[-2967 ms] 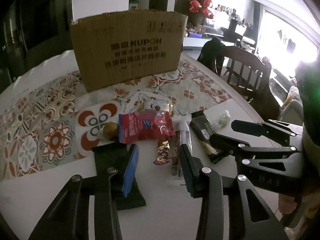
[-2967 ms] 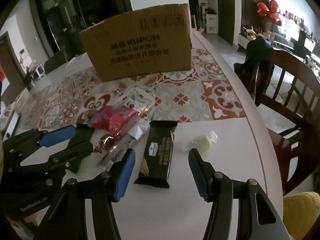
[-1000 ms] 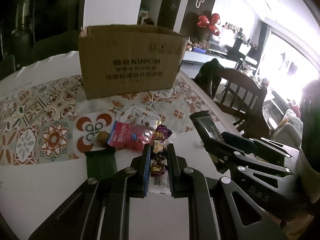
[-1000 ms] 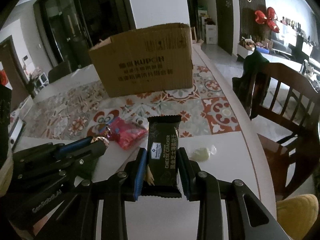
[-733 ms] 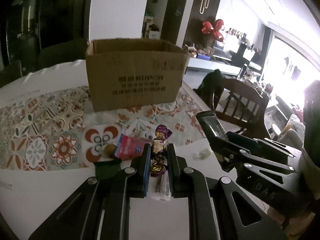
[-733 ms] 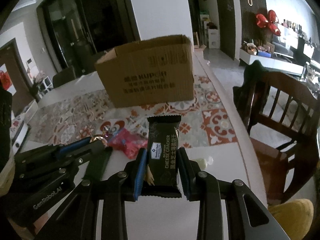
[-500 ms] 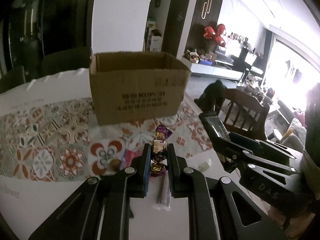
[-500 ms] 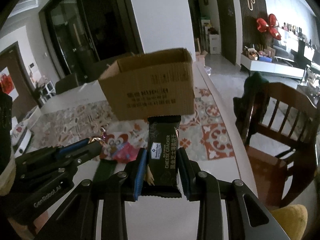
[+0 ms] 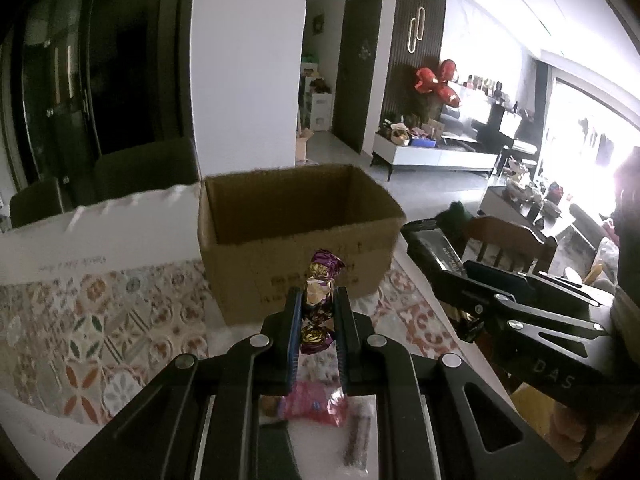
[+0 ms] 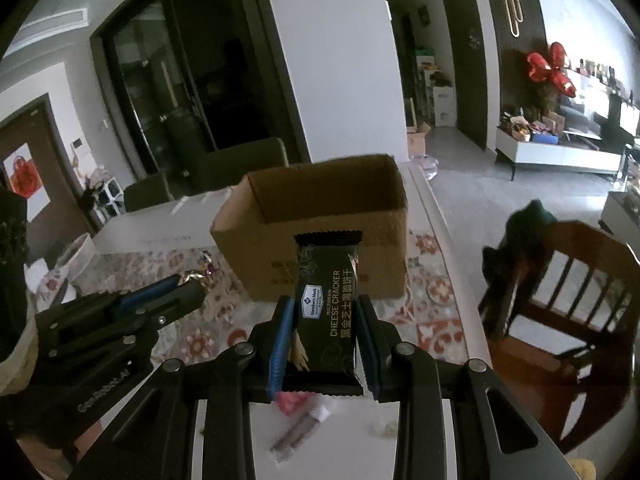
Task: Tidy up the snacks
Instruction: 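Carry the cracker packet and purple candy into the box while opening both tools to release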
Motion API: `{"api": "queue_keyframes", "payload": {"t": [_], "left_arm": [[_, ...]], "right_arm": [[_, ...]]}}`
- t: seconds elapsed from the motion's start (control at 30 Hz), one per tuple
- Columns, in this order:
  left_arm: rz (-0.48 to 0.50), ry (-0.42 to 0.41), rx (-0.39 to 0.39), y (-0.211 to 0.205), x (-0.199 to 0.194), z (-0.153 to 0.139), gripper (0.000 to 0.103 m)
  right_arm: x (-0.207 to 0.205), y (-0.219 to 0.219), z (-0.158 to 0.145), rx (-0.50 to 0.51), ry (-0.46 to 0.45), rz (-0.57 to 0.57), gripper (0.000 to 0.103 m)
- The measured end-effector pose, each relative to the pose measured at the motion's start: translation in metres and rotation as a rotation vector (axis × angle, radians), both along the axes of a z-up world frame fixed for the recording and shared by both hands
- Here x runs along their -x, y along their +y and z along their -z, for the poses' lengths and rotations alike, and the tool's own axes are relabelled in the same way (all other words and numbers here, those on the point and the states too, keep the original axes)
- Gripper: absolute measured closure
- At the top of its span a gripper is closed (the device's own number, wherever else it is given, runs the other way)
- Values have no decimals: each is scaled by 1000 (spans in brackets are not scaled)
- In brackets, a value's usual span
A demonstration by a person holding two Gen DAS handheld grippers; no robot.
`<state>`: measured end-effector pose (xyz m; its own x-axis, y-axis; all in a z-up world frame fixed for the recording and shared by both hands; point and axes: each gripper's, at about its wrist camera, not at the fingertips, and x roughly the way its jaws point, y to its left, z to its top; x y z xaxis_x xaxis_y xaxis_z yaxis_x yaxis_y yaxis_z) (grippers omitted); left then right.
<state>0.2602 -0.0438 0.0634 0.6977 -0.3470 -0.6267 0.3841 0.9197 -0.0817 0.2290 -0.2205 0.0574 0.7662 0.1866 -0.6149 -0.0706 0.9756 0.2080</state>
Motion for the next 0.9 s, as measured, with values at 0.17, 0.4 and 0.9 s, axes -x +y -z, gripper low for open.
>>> {"api": "queue_keyframes", "payload": {"t": [0.17, 0.4, 0.9], "left_arm": [[-7, -23, -19, -2, -24, -21, 87], [-19, 7, -23, -4, -65, -40, 87], [-73, 172, -46, -14, -144, -25, 87]], "right_arm": [[-29, -3, -19, -6, -10, -16, 70], [-73, -2, -42, 7, 0, -50, 70], [-150, 1, -35, 44, 115, -68, 70]]}}
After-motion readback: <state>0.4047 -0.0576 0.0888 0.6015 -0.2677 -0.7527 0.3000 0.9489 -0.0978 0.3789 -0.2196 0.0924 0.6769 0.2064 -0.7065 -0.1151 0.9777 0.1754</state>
